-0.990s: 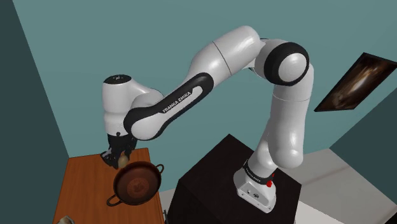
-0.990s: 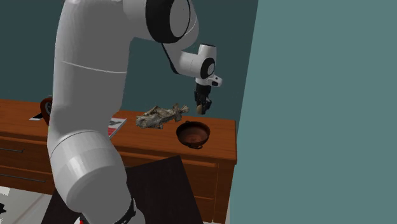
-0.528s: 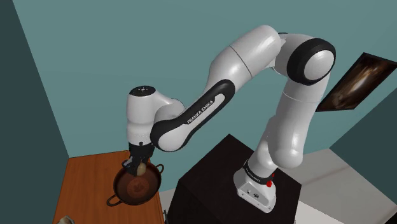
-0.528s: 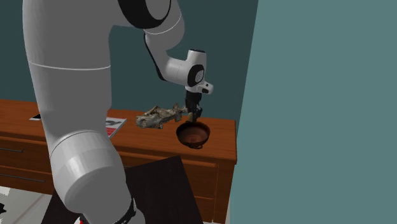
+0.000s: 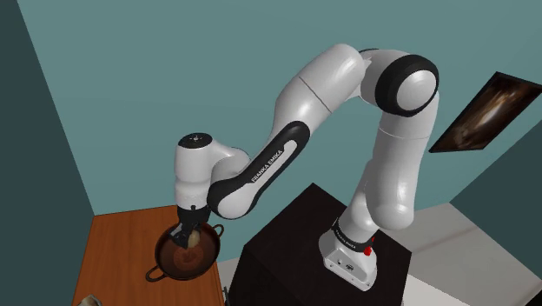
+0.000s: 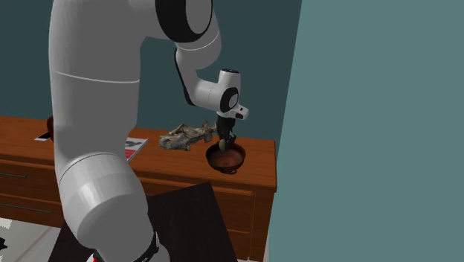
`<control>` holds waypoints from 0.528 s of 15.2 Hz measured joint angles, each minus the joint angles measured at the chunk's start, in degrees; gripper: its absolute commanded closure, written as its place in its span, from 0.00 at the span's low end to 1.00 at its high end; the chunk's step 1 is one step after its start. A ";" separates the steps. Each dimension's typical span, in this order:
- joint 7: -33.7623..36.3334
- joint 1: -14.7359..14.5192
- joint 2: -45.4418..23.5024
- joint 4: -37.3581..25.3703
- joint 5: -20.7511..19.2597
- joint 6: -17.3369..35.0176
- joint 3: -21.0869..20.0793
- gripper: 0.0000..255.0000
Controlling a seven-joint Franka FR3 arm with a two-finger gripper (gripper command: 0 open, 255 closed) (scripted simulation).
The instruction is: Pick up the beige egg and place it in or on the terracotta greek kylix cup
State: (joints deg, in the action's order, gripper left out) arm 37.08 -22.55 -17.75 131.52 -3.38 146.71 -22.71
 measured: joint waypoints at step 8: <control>0.83 -0.69 -2.75 -0.14 -1.58 2.48 1.04 1.00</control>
State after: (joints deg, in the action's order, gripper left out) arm 37.91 -23.24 -20.50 131.38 -4.96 149.19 -21.67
